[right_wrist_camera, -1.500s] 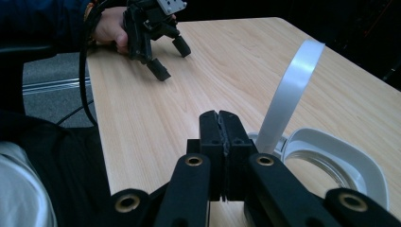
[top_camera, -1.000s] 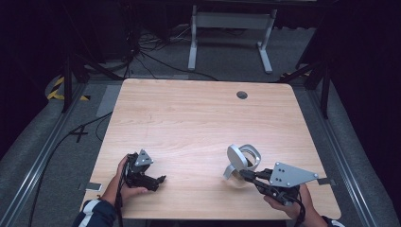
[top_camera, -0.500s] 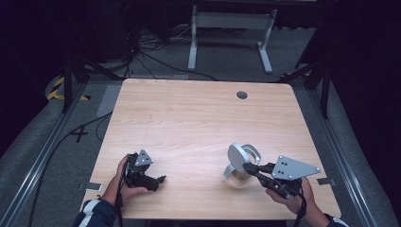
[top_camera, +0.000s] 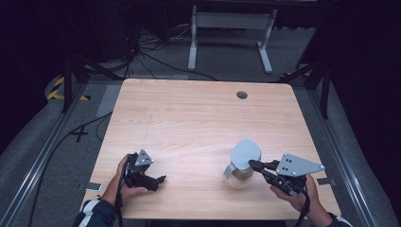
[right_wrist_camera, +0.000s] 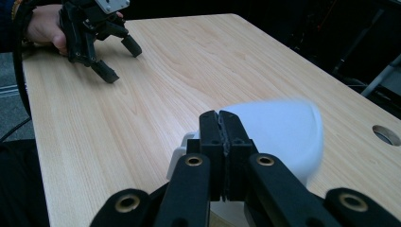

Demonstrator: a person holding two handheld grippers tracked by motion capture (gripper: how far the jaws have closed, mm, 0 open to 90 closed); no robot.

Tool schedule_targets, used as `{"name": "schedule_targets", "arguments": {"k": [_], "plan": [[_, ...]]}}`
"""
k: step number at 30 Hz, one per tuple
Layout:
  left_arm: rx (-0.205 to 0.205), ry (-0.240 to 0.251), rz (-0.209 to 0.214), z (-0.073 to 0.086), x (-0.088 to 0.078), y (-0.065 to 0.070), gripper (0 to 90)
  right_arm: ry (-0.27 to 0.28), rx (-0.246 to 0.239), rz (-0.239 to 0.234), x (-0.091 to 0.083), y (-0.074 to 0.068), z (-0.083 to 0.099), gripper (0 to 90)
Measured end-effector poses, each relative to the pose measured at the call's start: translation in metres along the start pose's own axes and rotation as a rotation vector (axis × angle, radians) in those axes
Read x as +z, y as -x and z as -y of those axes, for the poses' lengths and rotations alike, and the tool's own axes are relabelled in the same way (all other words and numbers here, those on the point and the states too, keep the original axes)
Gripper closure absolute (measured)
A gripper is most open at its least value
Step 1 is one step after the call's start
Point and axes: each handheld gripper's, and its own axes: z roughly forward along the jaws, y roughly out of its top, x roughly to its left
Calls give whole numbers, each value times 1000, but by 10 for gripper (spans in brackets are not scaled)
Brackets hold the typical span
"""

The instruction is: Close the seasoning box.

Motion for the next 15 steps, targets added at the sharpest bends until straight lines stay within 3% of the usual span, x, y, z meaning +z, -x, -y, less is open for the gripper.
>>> {"name": "schedule_targets", "arguments": {"k": [9,15], "plan": [[0,-1,0,0,0,0,5,-13,2,7,-2,5,4,890],[0,-1,0,0,0,0,5,-42,-11,14,-4,6,9,826]]}}
